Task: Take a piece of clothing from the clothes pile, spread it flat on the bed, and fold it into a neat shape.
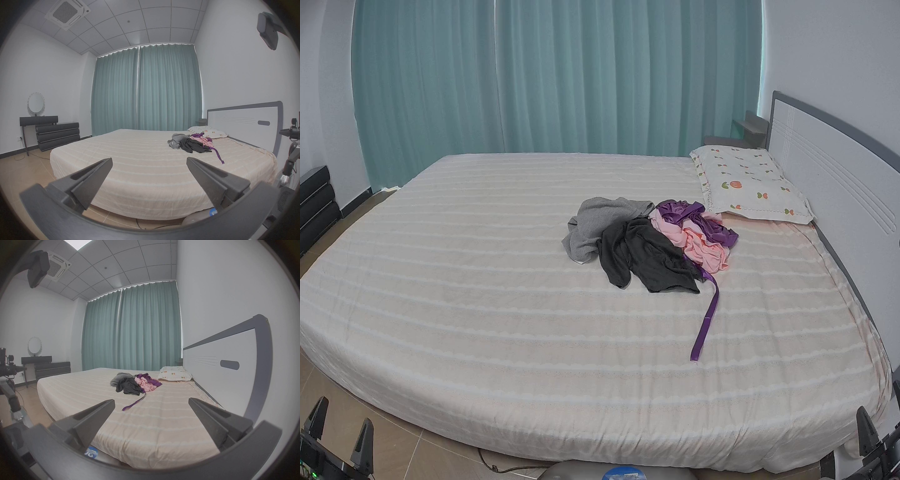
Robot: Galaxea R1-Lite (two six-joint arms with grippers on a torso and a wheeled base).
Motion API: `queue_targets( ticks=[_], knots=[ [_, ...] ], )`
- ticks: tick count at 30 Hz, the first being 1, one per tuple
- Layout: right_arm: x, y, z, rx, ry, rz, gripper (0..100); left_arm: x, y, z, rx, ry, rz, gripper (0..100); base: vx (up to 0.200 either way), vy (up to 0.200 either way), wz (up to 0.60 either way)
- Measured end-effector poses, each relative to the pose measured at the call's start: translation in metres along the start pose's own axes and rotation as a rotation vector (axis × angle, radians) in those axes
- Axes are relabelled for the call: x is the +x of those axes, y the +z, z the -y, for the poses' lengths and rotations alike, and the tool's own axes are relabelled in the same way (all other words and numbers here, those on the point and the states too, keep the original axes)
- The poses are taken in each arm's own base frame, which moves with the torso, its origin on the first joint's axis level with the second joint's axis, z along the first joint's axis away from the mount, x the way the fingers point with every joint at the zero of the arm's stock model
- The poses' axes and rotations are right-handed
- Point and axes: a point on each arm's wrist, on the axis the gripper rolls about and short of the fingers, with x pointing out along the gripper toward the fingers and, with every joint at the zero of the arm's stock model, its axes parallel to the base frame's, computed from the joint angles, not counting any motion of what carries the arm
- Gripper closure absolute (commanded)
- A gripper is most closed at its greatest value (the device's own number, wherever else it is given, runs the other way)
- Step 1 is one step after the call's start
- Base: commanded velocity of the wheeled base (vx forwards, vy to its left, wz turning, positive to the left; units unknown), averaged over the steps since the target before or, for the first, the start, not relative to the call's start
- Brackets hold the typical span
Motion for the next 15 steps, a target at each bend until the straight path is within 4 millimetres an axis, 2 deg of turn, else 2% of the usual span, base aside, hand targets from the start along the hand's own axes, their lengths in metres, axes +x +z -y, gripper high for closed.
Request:
queue_targets(
  ticks=[3, 8, 15],
  knots=[
    [-0.001, 0.011, 0.000, 0.014, 0.012, 0.019, 0, 0.000, 0.000, 0.000, 0.000, 0.000, 0.000, 0, 0.000, 0.000, 0.00],
    [0.003, 0.044, 0.001, 0.053, 0.040, 0.017, 0, 0.000, 0.000, 0.000, 0.000, 0.000, 0.000, 0, 0.000, 0.000, 0.00],
    [0.039, 0.073, 0.001, 0.097, 0.092, -0.125, 0, 0.000, 0.000, 0.000, 0.000, 0.000, 0.000, 0, 0.000, 0.000, 0.00]
  ],
)
